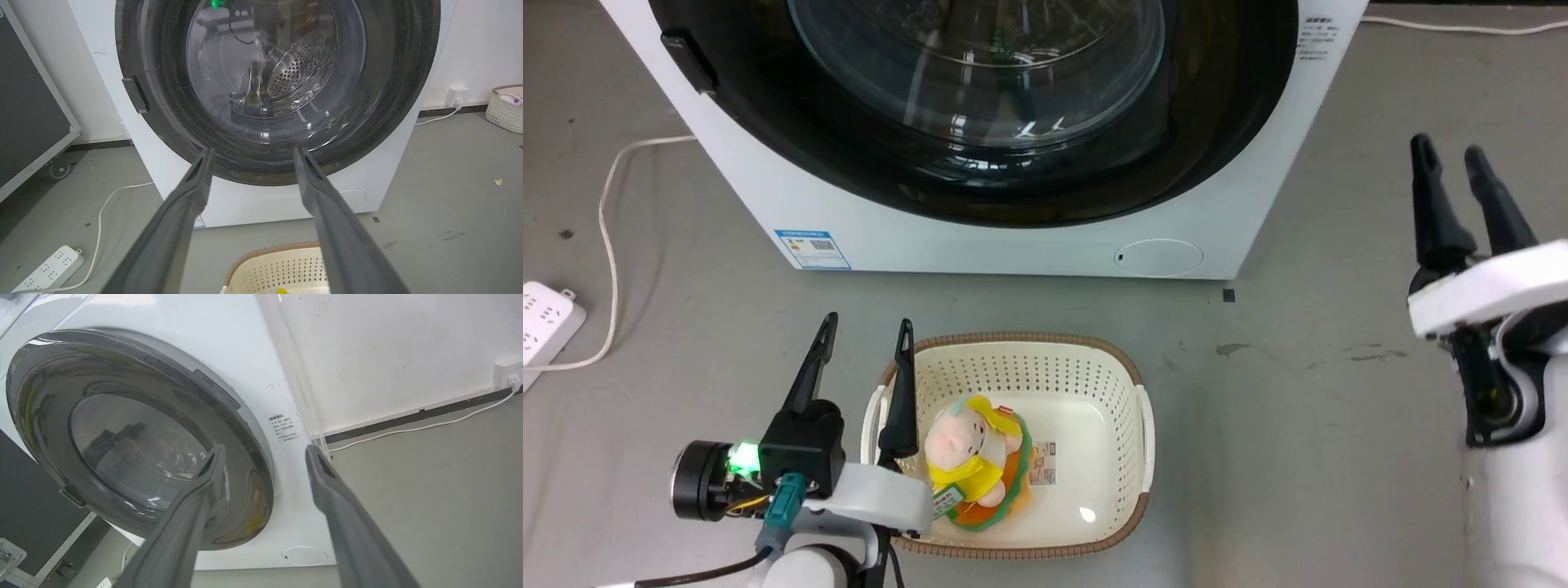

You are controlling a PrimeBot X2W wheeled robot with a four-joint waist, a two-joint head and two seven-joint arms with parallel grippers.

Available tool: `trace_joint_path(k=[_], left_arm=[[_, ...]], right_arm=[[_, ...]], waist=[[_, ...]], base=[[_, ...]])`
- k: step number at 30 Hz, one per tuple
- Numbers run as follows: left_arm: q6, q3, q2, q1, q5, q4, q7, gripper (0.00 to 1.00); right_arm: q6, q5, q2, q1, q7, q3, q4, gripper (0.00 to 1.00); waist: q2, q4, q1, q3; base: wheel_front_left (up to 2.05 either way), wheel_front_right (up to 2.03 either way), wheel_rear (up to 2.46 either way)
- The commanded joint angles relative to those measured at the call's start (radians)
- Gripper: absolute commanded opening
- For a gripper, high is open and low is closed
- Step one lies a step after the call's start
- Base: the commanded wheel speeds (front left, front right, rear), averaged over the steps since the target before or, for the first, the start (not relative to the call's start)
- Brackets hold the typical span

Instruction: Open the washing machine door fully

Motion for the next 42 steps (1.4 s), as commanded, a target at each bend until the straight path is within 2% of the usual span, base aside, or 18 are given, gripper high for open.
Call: trace_joint_path(k=[1,2,3,10,28,42], left_arm=[[0.011,-0.009,0.005,-0.021,-0.002,-0.007,-0.012,1.0],[0.011,-0.009,0.005,-0.021,-0.002,-0.007,-0.012,1.0],[0.018,-0.017,0.007,-0.023,-0.005,-0.012,-0.02,1.0],[0.026,-0.031,0.008,-0.035,-0.007,-0.018,-0.032,1.0],[0.048,-0.072,0.003,-0.088,-0.013,-0.035,-0.07,1.0],[0.065,-0.11,-0.002,-0.122,-0.014,-0.045,-0.099,1.0]], right_arm=[[0.0,0.029,0.005,-0.047,0.006,-0.016,0.025,0.46],[0.0,0.029,0.005,-0.047,0.006,-0.016,0.025,0.46],[0.0,0.067,0.008,-0.115,0.009,-0.04,0.079,0.0],[0.0,0.12,0.01,-0.222,0.042,-0.072,0.164,0.0],[0.0,0.293,-0.011,-0.557,0.297,-0.202,0.445,0.0],[0.0,0.351,-0.081,-0.796,0.445,-0.288,0.711,0.0]], waist=[[0.0,0.003,-0.0002,0.009],[0.0,0.003,-0.0002,0.009],[0.0,0.009,-0.0002,0.028],[0.0,0.027,-0.0002,0.056],[0.0,0.088,-0.0002,0.136],[0.0,0.12,-0.0002,0.198]], base=[[0.0,0.0,0.0],[0.0,0.0,0.0],[0.0,0.0,0.0],[0.0,0.0,0.0],[0.0,0.0,0.0],[0.0,0.0,0.0]])
